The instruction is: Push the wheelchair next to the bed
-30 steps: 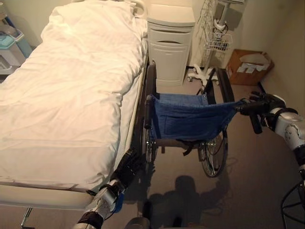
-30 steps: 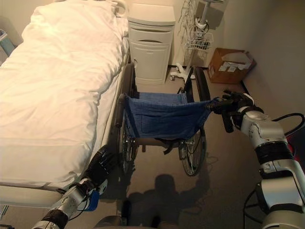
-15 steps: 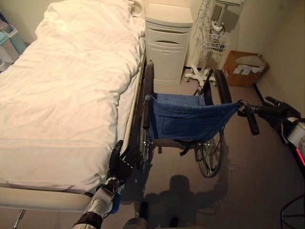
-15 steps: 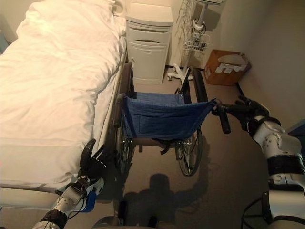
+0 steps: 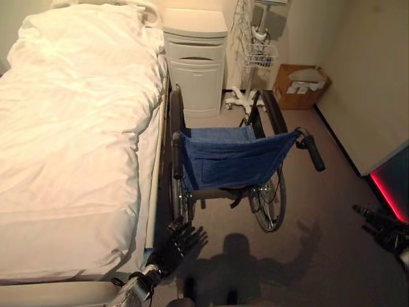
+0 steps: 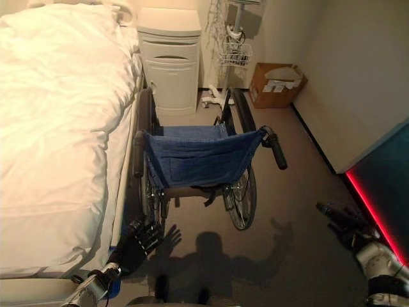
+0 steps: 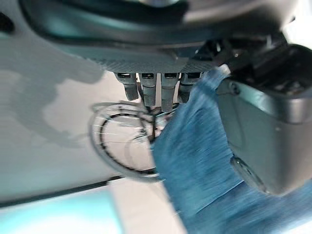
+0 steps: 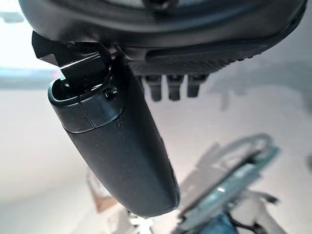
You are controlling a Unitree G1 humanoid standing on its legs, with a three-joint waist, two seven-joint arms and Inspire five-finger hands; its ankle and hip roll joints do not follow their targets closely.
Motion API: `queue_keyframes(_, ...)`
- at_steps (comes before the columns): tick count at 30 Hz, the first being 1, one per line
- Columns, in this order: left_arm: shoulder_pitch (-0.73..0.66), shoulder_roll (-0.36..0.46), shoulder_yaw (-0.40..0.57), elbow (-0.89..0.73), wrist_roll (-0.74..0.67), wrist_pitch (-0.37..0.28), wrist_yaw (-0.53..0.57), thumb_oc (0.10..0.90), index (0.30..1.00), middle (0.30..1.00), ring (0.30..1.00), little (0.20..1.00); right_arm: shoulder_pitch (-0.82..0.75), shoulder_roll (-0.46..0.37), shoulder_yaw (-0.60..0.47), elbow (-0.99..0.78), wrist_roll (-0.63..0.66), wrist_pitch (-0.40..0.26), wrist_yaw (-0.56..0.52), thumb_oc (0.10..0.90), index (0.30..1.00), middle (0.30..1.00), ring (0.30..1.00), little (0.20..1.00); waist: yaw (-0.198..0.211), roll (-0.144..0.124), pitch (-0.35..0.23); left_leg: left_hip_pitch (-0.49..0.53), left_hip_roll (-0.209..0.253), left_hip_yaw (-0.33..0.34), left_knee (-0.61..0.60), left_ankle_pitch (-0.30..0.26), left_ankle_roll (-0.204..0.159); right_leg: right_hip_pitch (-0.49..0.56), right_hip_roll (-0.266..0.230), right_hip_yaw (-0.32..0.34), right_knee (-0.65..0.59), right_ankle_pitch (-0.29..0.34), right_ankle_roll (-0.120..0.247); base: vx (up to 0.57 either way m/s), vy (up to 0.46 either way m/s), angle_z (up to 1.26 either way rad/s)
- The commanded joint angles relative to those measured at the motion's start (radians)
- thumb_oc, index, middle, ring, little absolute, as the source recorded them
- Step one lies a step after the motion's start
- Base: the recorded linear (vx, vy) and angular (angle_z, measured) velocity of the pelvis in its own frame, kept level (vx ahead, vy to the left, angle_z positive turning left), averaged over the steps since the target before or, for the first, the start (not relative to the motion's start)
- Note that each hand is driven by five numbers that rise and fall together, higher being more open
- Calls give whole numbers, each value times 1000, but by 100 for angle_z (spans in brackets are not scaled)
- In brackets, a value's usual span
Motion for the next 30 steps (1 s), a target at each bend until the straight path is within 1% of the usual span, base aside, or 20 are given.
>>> queue_keyframes(1,-27,1,-21,-32,90,-138,-53,800,900,900,900,900,-66,-7,-58,10,147,-112,92,800,900,900,900,900,56,12,-60,74,-30,56,76,-200,0,-126,-12,62,115,30,62,-17,5,-3)
queue_keyframes(2,-28,1,-27,-32,102,-146,-50,800,900,900,900,900,-62,11,-55,13,138,-117,99,800,900,900,900,900,55,14,-59,73,-30,56,77,-200,0,-126,-12,63,116,30,62,0,0,0)
queue_keyframes(3,-31,-1,-40,-35,145,-174,-35,800,900,900,900,900,-48,64,-35,9,121,-129,118,800,900,900,900,900,54,20,-59,73,-31,55,77,-200,1,-128,-12,63,118,28,61,0,0,0)
queue_keyframes(4,-31,-1,-44,-38,162,-182,-32,800,900,900,900,900,-45,78,-29,6,123,-129,126,800,900,900,900,900,54,21,-60,73,-31,55,77,-200,2,-128,-11,63,119,28,61,0,0,0)
queue_keyframes(5,-29,-1,-62,-50,223,-217,-13,800,900,900,900,900,-27,135,3,-3,94,-156,157,800,900,900,900,900,53,27,-60,72,-31,56,79,-199,2,-130,-11,65,122,26,61,0,0,0)
queue_keyframes(7,-27,0,-78,-56,265,-247,12,800,900,900,900,900,-17,176,32,-25,92,-170,173,800,900,900,900,900,51,30,-61,73,-30,57,78,-198,2,-132,-10,64,125,25,60,0,0,0)
queue_keyframes(8,-26,0,-100,-67,316,-274,55,800,900,900,900,900,0,237,80,-47,69,-203,194,800,900,900,900,900,50,34,-63,73,-31,57,79,-197,2,-132,-10,64,128,23,60,0,0,0)
queue_keyframes(11,-27,-4,-121,-76,364,-289,112,800,900,900,900,900,13,301,130,-60,76,-243,207,800,900,900,900,900,49,39,-68,72,-32,56,82,-198,3,-132,-9,64,128,20,59,0,0,0)
queue_keyframes(12,-28,-10,-133,-71,377,-288,141,800,900,900,900,900,21,335,154,-54,89,-269,221,800,900,900,900,900,48,42,-72,73,-32,56,83,-199,4,-131,-10,63,129,18,59,0,0,0)
queue_keyframes(13,-31,-24,-149,-59,417,-293,187,800,900,900,900,900,28,388,184,-28,96,-321,234,800,900,900,900,900,47,47,-75,76,-32,56,85,-202,4,-129,-10,63,128,16,59,0,0,0)
queue_keyframes(14,-31,-26,-150,-58,420,-292,193,800,900,900,900,900,28,392,186,-26,96,-325,234,800,900,900,900,900,47,47,-75,77,-32,56,86,-202,4,-128,-10,63,128,16,59,0,0,0)
queue_keyframes(16,-34,-53,-174,-28,452,-283,288,800,900,900,900,900,36,452,236,5,65,-409,230,800,900,900,900,900,42,54,-78,80,-32,58,87,-204,3,-124,-12,65,126,15,59,11,18,1)
queue_keyframes(19,-32,-74,-197,10,502,-314,361,800,900,900,900,900,46,493,283,7,22,-455,179,800,900,900,900,900,33,63,-79,80,-32,61,92,-205,3,-127,-12,72,132,10,59,10,21,0)
queue_keyframes(21,-26,-81,-203,10,506,-325,390,800,900,900,900,900,54,506,301,4,23,-458,167,800,900,900,900,900,30,67,-78,80,-31,62,92,-206,3,-128,-12,73,135,7,57,10,44,-2)
queue_keyframes(22,-18,-91,-212,6,539,-349,411,800,900,900,900,900,68,526,318,17,-11,-471,168,800,900,900,900,900,25,73,-77,81,-32,64,95,-208,3,-128,-12,78,135,7,57,12,51,-2)
queue_keyframes(24,-14,-95,-224,-1,552,-361,414,800,900,900,900,900,76,535,338,15,-35,-470,157,800,900,900,900,900,21,76,-76,80,-32,65,97,-208,4,-129,-12,81,136,6,55,7,50,0)
queue_keyframes(27,-1,-97,-242,-35,549,-365,416,800,900,900,900,900,108,550,378,3,-108,-445,152,800,900,900,900,900,10,86,-74,77,-31,68,101,-208,2,-134,-13,87,139,3,53,-3,50,-2)
queue_keyframes(28,-2,-97,-245,-41,541,-362,419,800,900,900,900,900,111,552,389,-3,-120,-446,146,800,900,900,900,900,8,88,-72,75,-31,69,102,-208,3,-136,-13,87,141,3,53,-46,71,-5)
queue_keyframes(29,-4,-96,-252,-58,506,-350,426,800,900,900,900,900,126,556,419,-10,-117,-418,141,800,900,900,900,900,1,93,-67,69,-32,67,106,-207,3,-144,-16,86,147,0,51,-42,54,-7)
queue_keyframes(30,-4,-96,-253,-60,503,-349,426,800,900,900,900,900,127,557,420,-9,-113,-415,144,800,900,900,900,900,1,94,-67,68,-32,67,107,-207,3,-145,-16,86,148,0,52,-54,68,-9)
